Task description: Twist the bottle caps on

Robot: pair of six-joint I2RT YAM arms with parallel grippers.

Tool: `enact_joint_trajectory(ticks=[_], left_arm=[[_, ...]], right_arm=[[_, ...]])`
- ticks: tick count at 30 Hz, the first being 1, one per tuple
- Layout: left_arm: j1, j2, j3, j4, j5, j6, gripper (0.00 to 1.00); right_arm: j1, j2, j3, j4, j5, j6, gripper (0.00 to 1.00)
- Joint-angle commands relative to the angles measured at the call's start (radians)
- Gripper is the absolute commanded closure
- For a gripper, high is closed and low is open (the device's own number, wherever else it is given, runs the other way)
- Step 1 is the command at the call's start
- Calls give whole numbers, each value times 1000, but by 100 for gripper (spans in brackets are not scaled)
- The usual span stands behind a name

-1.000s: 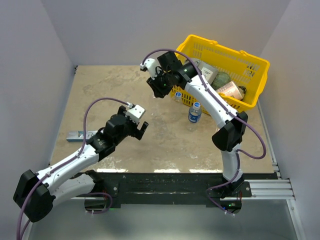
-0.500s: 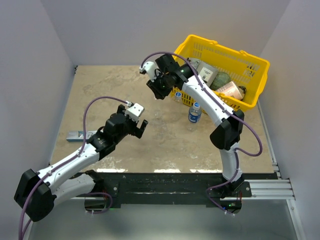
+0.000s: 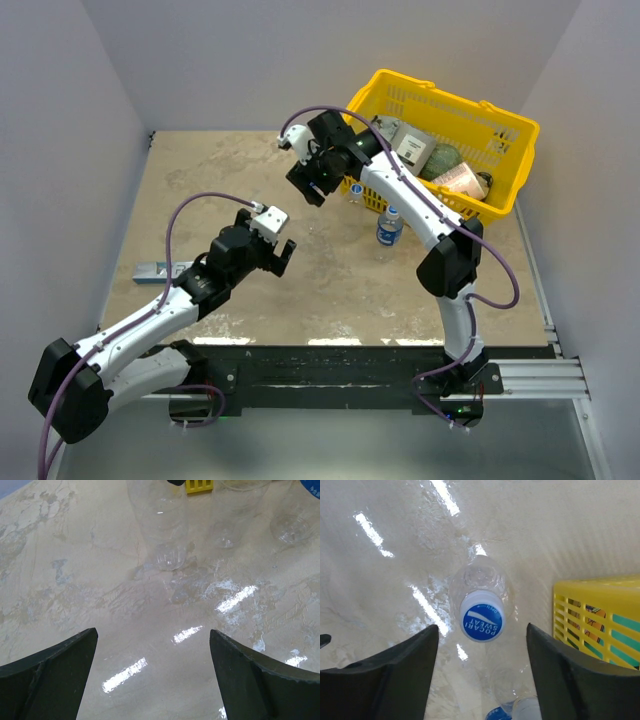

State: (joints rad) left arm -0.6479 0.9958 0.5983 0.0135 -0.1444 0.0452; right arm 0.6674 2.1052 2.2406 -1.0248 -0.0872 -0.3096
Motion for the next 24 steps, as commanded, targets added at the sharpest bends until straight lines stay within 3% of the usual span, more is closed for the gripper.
enact_joint_trajectory(ticks=[1, 4, 20, 23, 24], left_arm=[[8, 3, 26, 54, 38, -10, 1], [8, 0, 29, 49, 49, -8, 0], [10, -3, 21, 54, 62, -2, 1], [10, -5, 29, 48, 43, -4, 1], [13, -12, 44, 48, 36, 1, 1]], right_arm=[[3, 1, 43, 15, 21, 10, 21], [3, 15, 63, 19, 15, 15, 16], [1, 7, 79, 20, 32, 17, 13], [1, -23, 106, 23, 55, 9, 7], [3, -40, 114, 31, 47, 6, 1]])
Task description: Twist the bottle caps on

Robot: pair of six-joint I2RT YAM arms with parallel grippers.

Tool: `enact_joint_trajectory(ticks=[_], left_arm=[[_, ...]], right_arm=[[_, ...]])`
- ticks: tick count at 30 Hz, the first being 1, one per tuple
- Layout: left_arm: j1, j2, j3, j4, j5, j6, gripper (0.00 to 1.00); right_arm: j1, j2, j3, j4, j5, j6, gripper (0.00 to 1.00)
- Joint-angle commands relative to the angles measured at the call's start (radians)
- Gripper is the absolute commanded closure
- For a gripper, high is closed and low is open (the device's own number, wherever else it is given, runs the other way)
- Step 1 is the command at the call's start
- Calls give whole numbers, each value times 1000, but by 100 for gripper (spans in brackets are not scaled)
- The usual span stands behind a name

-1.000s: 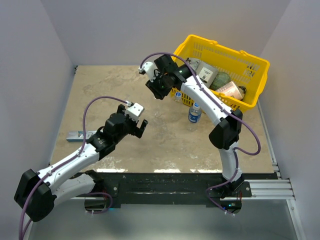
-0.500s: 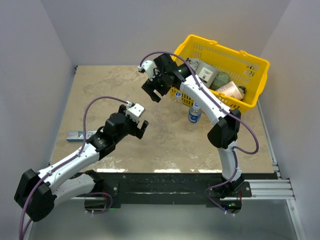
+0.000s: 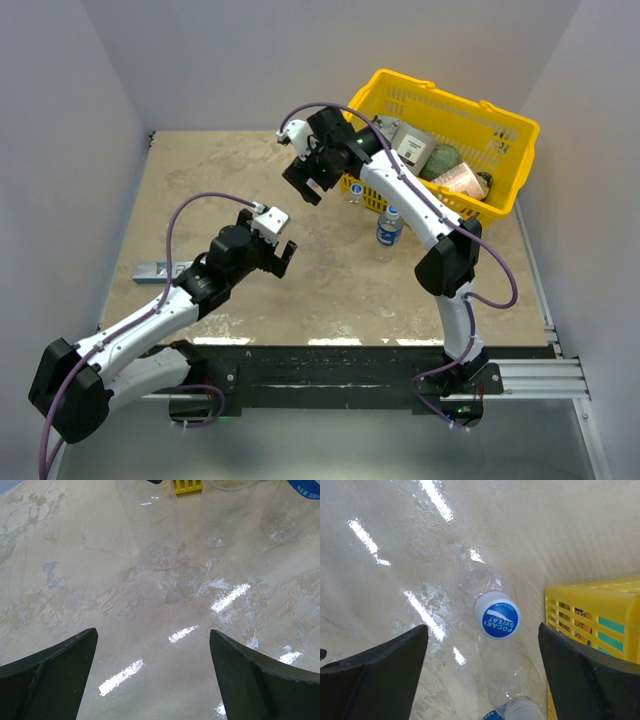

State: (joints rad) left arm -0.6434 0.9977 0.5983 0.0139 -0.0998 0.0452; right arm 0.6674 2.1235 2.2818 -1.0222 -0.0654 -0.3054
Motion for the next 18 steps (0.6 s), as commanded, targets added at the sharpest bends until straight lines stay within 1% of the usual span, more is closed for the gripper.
enact_joint_trajectory(ticks=[1, 2, 3, 4, 6, 7, 11, 13, 15, 17, 18], left_arm=[[13, -18, 55, 46, -23, 18, 1], [14, -21, 70, 46, -37, 30, 1], [22, -27, 104, 46, -50, 42, 1], [31, -27, 124, 44, -70, 62, 1], [65, -10, 199, 28, -87, 76, 1], [80, 1, 225, 21, -103, 74, 1], [157, 71, 380, -12, -110, 44, 0], [204, 107, 415, -8, -151, -11, 0], [250, 143, 460, -3, -199, -66, 1], [287, 179, 507, -12, -227, -74, 1], [312, 211, 517, -12, -233, -55, 1]], right_arm=[[3, -97, 77, 48, 16, -6, 1], [1, -123, 65, 65, 36, -1, 1], [1, -147, 53, 88, 59, 38, 1], [1, -202, 35, 144, 102, 73, 1], [3, -247, -8, 172, 209, 144, 1], [3, -270, -22, 184, 234, 156, 1], [1, -388, -155, 232, 367, 167, 1], [3, -415, -189, 255, 416, 167, 1], [1, -441, -222, 258, 421, 163, 1], [0, -459, -223, 257, 401, 164, 1], [1, -485, -223, 266, 406, 152, 1]])
